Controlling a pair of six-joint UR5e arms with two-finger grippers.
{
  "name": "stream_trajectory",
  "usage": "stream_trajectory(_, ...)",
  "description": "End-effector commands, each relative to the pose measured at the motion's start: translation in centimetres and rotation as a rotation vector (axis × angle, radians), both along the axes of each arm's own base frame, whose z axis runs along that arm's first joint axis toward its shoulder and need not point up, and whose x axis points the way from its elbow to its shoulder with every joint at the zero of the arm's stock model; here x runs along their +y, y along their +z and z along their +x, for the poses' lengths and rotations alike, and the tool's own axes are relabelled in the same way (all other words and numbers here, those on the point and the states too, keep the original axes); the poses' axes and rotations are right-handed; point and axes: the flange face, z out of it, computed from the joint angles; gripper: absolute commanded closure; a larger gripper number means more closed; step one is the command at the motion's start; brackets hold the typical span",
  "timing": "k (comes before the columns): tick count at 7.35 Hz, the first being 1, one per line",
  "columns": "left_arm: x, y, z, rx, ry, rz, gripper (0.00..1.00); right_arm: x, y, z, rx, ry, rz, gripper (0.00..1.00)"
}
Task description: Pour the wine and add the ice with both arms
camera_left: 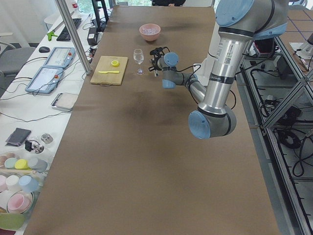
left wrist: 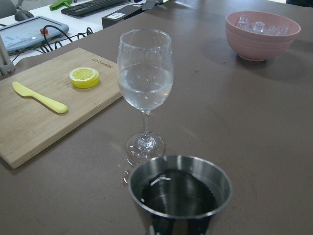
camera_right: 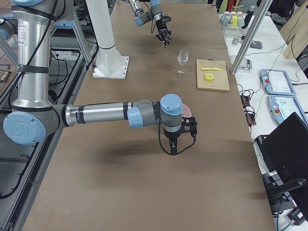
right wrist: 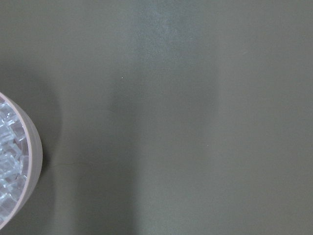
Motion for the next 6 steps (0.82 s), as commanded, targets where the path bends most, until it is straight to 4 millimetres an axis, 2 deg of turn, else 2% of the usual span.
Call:
stream_trajectory(1,-2.1,-6.1,1.7,-0.062,-0.007,-0.041,1.0,0.1,0.2,0.1,0.0,0.002,-0.004,0.0)
stream_trajectory(4,-4.2,-9.0,1.8,-0.136,-0.018,-0.099,1.0,0.3,0.3,0.1,0.001,0.003,-0.008,0.0)
stream_trajectory(6,-5.0,-9.4,2.4,-0.169,-0.024,-0.133,1.0,0.2,0.3,0.1,0.0,0.005,-0.009,0.0)
